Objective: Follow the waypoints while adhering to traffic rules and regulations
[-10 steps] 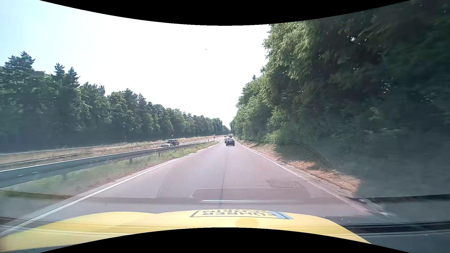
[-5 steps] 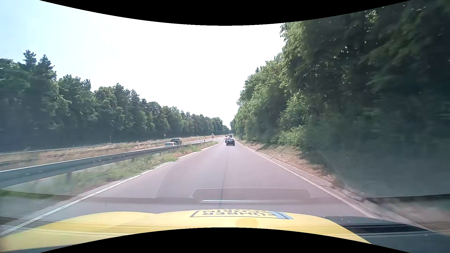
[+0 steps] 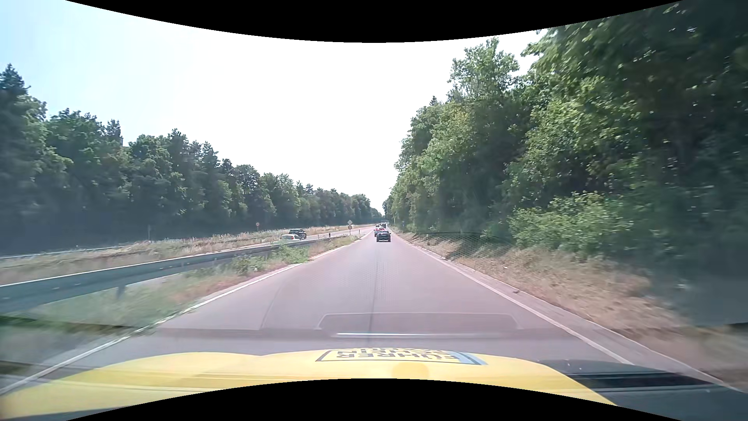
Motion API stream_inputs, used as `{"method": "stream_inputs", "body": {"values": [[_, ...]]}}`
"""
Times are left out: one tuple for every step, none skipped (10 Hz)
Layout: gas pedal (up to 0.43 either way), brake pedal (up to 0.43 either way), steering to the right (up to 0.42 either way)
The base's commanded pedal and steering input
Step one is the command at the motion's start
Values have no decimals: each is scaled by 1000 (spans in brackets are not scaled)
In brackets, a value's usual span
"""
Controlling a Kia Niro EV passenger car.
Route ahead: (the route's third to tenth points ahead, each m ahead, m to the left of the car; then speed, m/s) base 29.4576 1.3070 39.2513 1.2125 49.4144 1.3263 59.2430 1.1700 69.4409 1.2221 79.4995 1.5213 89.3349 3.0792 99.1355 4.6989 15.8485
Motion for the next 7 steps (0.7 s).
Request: {"method": "stream_inputs", "body": {"values": [[59,0,-1],[59,0,-1],[59,0,-1],[59,0,-2],[59,0,-2],[59,0,-1],[59,0,-2]]}}
